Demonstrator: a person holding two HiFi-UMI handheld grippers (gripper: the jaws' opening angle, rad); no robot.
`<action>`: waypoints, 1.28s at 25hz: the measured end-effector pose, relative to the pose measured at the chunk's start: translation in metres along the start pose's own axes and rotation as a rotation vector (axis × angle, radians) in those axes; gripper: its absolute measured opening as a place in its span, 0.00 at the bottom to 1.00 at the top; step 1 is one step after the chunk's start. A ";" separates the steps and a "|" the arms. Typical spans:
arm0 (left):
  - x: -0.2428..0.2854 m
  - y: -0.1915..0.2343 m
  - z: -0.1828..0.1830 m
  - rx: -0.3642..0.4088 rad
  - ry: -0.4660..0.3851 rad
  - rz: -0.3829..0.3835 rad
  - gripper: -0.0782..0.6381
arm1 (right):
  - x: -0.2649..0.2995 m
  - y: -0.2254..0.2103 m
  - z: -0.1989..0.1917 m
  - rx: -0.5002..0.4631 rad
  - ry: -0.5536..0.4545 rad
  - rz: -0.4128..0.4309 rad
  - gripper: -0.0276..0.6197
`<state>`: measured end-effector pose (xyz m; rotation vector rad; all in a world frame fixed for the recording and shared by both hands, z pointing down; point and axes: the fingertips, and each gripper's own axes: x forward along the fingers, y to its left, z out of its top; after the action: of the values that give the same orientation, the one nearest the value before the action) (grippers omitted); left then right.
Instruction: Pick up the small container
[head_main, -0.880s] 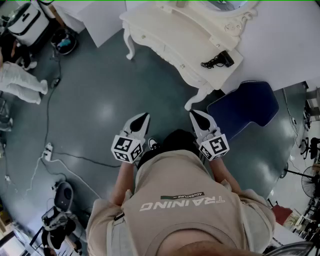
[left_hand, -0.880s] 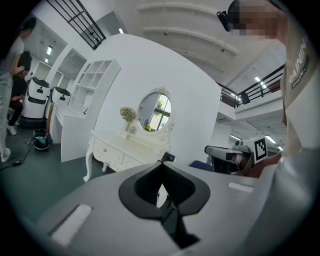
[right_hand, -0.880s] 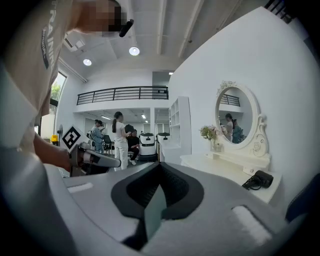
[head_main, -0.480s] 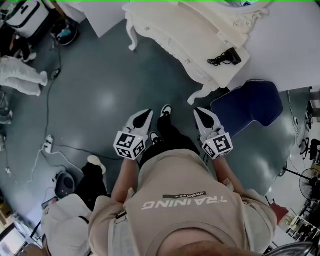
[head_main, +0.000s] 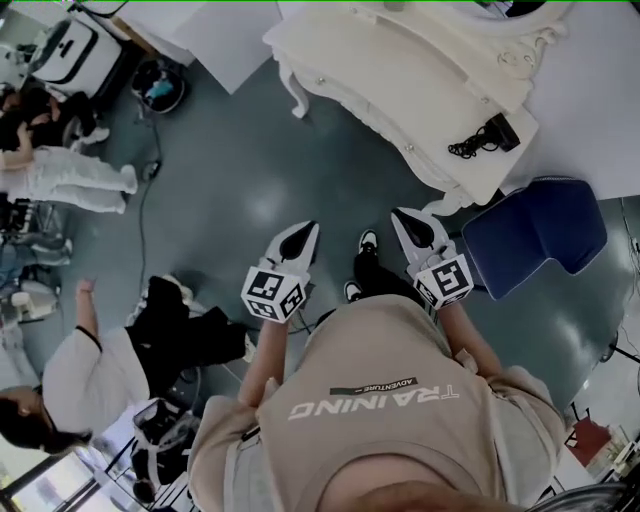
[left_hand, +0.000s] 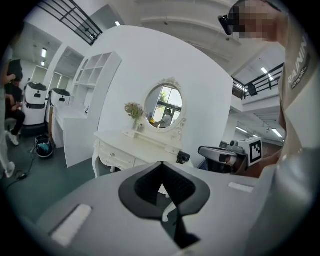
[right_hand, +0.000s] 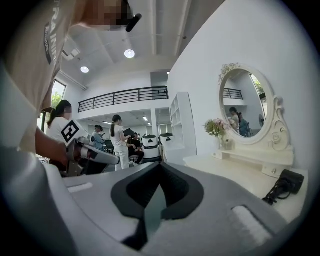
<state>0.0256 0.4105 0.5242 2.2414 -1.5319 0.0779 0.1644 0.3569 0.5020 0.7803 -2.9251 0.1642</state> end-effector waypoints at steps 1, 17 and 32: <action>0.009 0.005 0.009 0.019 0.009 -0.005 0.13 | 0.010 -0.010 0.001 -0.001 -0.003 -0.004 0.05; 0.101 0.056 0.093 0.135 0.000 -0.051 0.13 | 0.131 -0.067 0.021 -0.120 0.071 0.066 0.05; 0.139 0.247 0.154 0.171 -0.017 -0.083 0.13 | 0.291 -0.082 0.090 -0.196 0.001 -0.066 0.05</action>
<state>-0.1716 0.1563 0.5000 2.4422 -1.4890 0.1713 -0.0524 0.1314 0.4583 0.8424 -2.8533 -0.1253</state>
